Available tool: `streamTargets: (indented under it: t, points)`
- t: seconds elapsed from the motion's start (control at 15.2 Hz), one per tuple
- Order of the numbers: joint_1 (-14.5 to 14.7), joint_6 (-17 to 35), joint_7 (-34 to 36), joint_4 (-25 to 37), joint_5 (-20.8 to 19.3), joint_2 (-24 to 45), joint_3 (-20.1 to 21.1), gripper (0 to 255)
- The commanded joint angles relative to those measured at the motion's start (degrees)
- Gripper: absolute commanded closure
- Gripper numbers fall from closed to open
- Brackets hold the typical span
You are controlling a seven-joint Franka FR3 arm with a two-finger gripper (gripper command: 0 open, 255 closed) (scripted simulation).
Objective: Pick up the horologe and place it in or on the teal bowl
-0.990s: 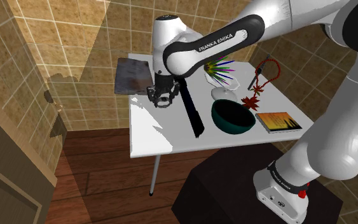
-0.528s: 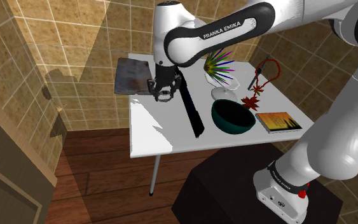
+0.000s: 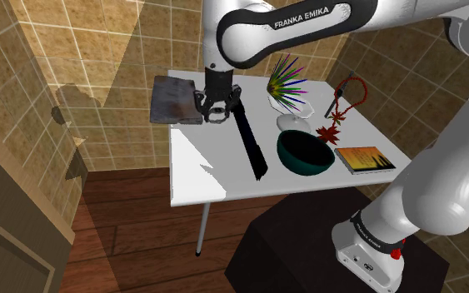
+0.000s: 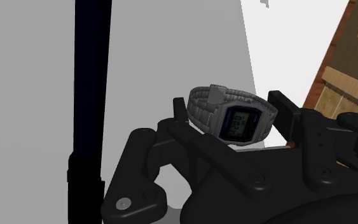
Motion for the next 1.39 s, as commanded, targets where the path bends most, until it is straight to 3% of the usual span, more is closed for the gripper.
streamTargets:
  t: [0.0, 0.53, 1.32]
  points:
    - [0.0, -1.41, -0.14, 0.95, 0.2, -0.46, 0.05, 255]
    - [-0.07, -6.77, -0.76, 4.74, 0.88, -2.13, 0.15, 255]
    - [-3.65, -2.88, -12.09, -23.9, 6.14, -28.04, -5.06, 255]
